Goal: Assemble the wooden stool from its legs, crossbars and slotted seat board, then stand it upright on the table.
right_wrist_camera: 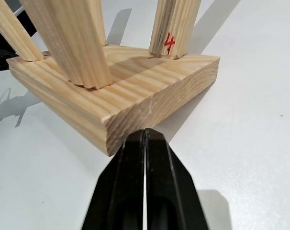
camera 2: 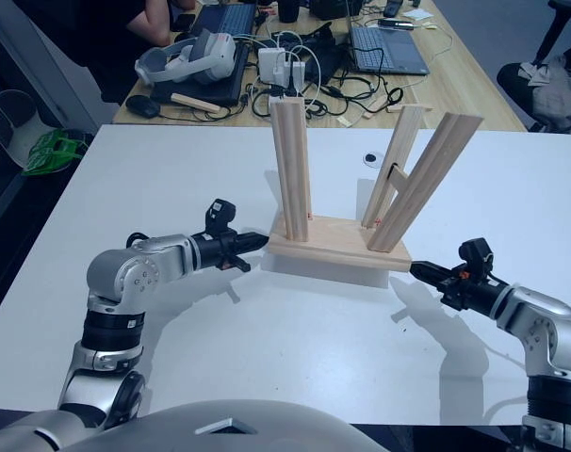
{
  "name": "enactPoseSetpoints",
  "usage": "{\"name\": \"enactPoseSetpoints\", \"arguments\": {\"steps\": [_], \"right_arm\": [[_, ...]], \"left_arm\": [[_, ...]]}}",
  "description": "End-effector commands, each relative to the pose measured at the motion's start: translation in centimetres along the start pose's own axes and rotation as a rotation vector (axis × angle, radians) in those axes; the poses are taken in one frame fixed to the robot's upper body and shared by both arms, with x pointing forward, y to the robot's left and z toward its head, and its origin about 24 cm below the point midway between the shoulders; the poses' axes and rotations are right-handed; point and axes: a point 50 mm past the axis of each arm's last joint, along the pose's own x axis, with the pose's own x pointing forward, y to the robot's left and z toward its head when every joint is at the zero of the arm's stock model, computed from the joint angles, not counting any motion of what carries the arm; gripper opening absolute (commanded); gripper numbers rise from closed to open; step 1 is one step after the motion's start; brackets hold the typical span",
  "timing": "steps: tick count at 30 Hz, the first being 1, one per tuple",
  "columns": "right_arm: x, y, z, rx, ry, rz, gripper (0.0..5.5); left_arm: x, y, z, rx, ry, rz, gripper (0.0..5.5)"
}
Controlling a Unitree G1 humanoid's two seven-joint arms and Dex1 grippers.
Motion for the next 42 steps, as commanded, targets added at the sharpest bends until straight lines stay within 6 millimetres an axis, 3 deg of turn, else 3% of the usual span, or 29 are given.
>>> {"name": "enactPoseSetpoints", "arguments": {"steps": [1,20,42], "right_arm": [[1.8,2.0,1.9,-0.031,-0.101,0.158,0.0],[2.4,2.5,2.9,-0.001,-0.176,0.178,0.0],[2.8,2.9,3.3,0.029,-0.216,0.197,0.0]], "left_arm": [[1.4,-2.9,0.3,-0.021,-0.017,-0.181,0.02],[1.3,-3.3,1.8,-0.074,-0.135,-0.222,0.02],[1.3,-3.6,1.9,-0.075,-0.152,-0.231,0.02]]}}
